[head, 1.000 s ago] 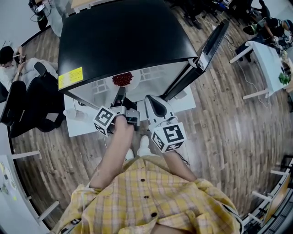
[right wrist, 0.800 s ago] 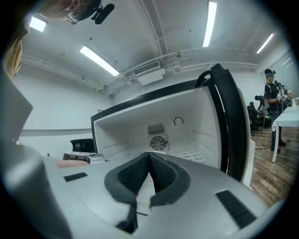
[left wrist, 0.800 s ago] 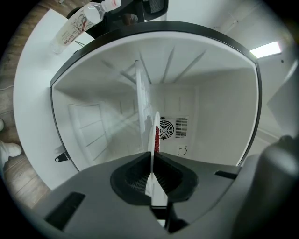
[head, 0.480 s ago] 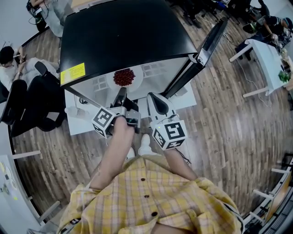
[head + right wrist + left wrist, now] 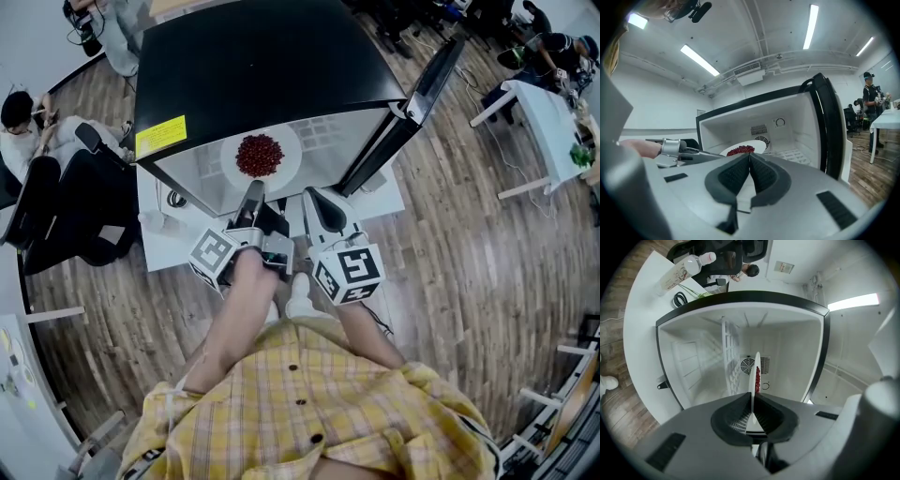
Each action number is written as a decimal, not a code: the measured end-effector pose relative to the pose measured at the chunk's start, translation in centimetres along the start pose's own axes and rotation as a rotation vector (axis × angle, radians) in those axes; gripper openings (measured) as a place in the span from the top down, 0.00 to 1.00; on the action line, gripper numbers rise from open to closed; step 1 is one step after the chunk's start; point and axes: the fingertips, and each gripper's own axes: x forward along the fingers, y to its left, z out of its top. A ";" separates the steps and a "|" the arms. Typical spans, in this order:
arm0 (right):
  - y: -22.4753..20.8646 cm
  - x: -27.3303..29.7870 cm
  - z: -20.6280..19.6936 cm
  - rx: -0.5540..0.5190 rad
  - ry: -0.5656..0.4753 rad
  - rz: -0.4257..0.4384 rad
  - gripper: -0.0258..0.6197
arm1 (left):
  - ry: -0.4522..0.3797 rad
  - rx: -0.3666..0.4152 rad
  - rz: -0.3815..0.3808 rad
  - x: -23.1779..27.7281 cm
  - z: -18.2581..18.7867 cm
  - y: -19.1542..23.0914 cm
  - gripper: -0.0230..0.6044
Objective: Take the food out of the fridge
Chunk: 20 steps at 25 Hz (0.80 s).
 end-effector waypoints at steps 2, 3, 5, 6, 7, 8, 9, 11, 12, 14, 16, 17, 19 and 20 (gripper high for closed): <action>0.2 -0.3 0.0 -0.002 0.000 -0.002 0.95 | 0.004 0.003 -0.011 -0.7 -0.4 -0.5 0.94; 0.4 -0.4 0.0 -0.002 0.000 -0.002 0.95 | 0.006 0.001 -0.015 -1.0 -0.6 -0.6 0.94; 0.9 -0.6 0.0 -0.001 -0.002 0.000 0.95 | 0.004 0.002 -0.021 -1.8 -0.8 -0.8 0.94; 1.1 -0.7 0.0 -0.002 -0.003 0.002 0.95 | 0.002 0.008 -0.020 -2.2 -0.8 -0.8 0.94; 1.4 -0.9 -0.1 -0.003 -0.003 0.004 0.95 | 0.001 0.013 -0.018 -2.6 -0.8 -0.7 0.94; 1.5 -1.0 -0.1 -0.003 -0.003 0.004 0.95 | 0.000 0.011 -0.016 -3.0 -0.9 -0.7 0.94; 1.6 -1.2 -0.1 -0.004 -0.003 0.004 0.95 | 0.000 0.001 -0.012 -3.4 -1.1 -0.8 0.94; 1.9 -1.5 -0.3 -0.003 0.002 0.002 0.95 | 0.000 -0.015 -0.010 -4.0 -1.5 -1.1 0.94; 2.0 -1.6 -0.5 -0.002 0.009 0.001 0.95 | -0.001 -0.013 -0.011 -4.4 -1.6 -1.3 0.94; 2.5 -1.8 -0.9 -0.004 0.024 -0.001 0.95 | -0.004 0.009 -0.018 -5.2 -1.6 -1.4 0.94; 3.1 -2.3 -1.2 -0.018 0.023 -0.002 0.95 | -0.005 0.027 -0.028 -6.1 -1.6 -1.4 0.94; 3.4 -2.6 -1.3 -0.025 0.020 -0.001 0.95 | -0.004 0.032 -0.030 -6.5 -1.6 -1.3 0.94; 3.9 -3.0 -1.5 -0.031 0.016 -0.001 0.95 | -0.004 0.043 -0.035 -7.3 -1.7 -1.1 0.94; 3.9 -3.2 -1.5 -0.030 0.016 -0.003 0.95 | -0.004 0.042 -0.034 -7.5 -1.7 -1.1 0.94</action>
